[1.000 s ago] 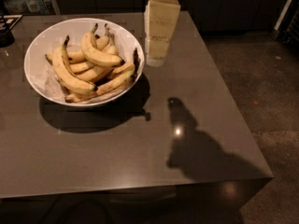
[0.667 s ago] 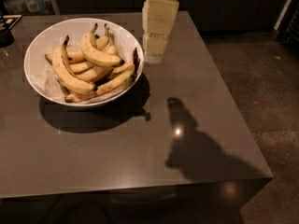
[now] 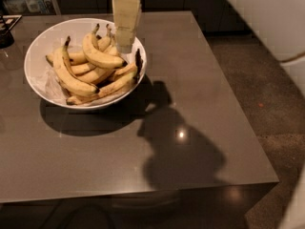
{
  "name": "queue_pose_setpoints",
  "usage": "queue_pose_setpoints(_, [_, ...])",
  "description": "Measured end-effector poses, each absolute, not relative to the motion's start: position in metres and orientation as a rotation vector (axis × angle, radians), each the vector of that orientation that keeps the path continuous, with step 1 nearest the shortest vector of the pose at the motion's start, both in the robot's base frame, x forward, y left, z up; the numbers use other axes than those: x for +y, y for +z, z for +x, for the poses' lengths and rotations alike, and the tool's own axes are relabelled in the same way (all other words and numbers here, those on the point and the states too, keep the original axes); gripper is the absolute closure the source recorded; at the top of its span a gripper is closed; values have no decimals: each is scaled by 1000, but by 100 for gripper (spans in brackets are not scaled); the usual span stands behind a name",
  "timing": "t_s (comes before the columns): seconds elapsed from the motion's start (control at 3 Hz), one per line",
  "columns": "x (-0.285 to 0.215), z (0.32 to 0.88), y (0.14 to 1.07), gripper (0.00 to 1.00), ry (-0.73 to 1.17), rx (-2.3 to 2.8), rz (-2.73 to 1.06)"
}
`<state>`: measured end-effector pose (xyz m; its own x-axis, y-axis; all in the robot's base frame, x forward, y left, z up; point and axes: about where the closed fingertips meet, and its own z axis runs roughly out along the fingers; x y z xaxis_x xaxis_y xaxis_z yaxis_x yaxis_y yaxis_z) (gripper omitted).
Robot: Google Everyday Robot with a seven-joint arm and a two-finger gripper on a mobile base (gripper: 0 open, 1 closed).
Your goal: Pick banana from white bowl
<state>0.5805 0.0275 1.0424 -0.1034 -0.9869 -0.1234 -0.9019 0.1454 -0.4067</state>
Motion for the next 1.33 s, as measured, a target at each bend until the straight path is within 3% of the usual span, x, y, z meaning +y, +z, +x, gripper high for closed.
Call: queue_pose_setpoints(1.33, [96,606,979,0,-329,2143,-1851])
